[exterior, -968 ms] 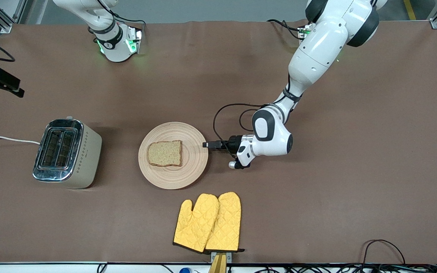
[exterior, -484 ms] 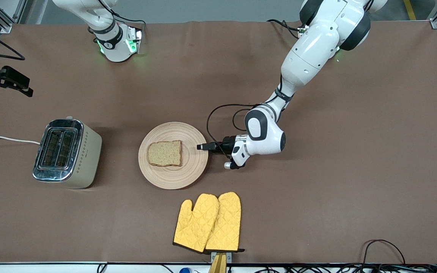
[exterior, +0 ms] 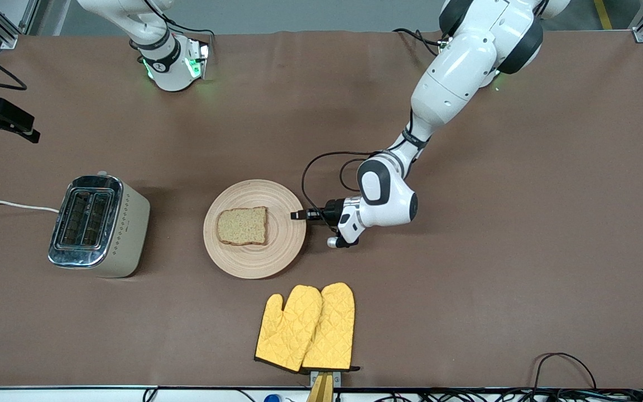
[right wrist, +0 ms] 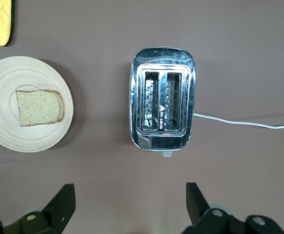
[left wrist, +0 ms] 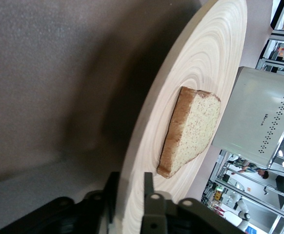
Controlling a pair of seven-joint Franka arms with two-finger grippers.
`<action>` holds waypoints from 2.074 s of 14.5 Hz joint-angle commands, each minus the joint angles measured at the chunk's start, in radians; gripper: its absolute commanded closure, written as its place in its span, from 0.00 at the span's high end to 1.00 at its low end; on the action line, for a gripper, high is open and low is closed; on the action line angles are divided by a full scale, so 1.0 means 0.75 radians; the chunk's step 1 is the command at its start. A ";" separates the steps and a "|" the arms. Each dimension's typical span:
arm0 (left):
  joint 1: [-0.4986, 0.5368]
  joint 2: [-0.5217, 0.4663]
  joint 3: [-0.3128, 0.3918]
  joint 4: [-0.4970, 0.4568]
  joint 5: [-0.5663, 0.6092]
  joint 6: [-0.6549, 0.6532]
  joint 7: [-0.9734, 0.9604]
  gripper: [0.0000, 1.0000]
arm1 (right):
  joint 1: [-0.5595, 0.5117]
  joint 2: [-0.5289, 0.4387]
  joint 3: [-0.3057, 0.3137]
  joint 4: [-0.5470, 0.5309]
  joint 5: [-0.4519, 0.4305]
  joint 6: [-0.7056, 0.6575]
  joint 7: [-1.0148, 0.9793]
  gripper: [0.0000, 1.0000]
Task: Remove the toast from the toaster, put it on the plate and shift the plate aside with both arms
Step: 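Grasp the rim of the wooden plate with the left gripper, then slide the plate with the bread away from the toaster with the left gripper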
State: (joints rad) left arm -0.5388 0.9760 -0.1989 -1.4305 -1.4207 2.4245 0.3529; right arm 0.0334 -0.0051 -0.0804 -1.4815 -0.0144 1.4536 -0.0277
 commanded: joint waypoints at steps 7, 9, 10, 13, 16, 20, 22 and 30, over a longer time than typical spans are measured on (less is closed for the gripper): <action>0.053 -0.108 0.014 -0.007 0.072 0.022 0.114 0.02 | -0.067 0.011 -0.001 0.022 0.005 -0.022 -0.014 1.00; 0.155 -0.156 0.006 -0.048 0.139 -0.072 0.127 0.02 | -0.067 0.011 -0.001 0.024 0.005 -0.022 -0.014 1.00; 0.207 -0.166 0.003 -0.062 0.174 -0.156 0.139 0.02 | -0.067 0.011 -0.001 0.024 0.005 -0.022 -0.014 1.00; 0.368 -0.211 0.005 -0.111 0.195 -0.422 0.220 0.02 | -0.067 0.011 -0.001 0.024 0.009 -0.022 -0.012 1.00; 0.595 -0.232 0.003 -0.134 0.407 -0.675 0.247 0.02 | -0.069 0.011 -0.001 0.022 0.011 -0.024 -0.014 1.00; 0.914 -0.223 0.003 -0.114 0.658 -0.923 0.260 0.02 | -0.069 0.011 -0.001 0.022 0.017 -0.073 -0.012 1.00; 1.043 -0.223 0.003 -0.105 0.761 -0.981 0.300 0.02 | -0.069 0.011 -0.001 0.022 0.017 -0.073 -0.012 1.00; 1.338 -0.203 0.005 -0.089 0.966 -1.016 0.497 0.02 | -0.055 0.011 0.005 0.024 0.019 -0.071 -0.002 1.00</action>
State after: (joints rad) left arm 0.4265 0.8400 -0.1807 -1.4883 -0.7043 1.6929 0.6868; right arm -0.0049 -0.0036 -0.0793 -1.4809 -0.0131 1.4139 -0.0307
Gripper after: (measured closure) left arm 0.907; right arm 0.000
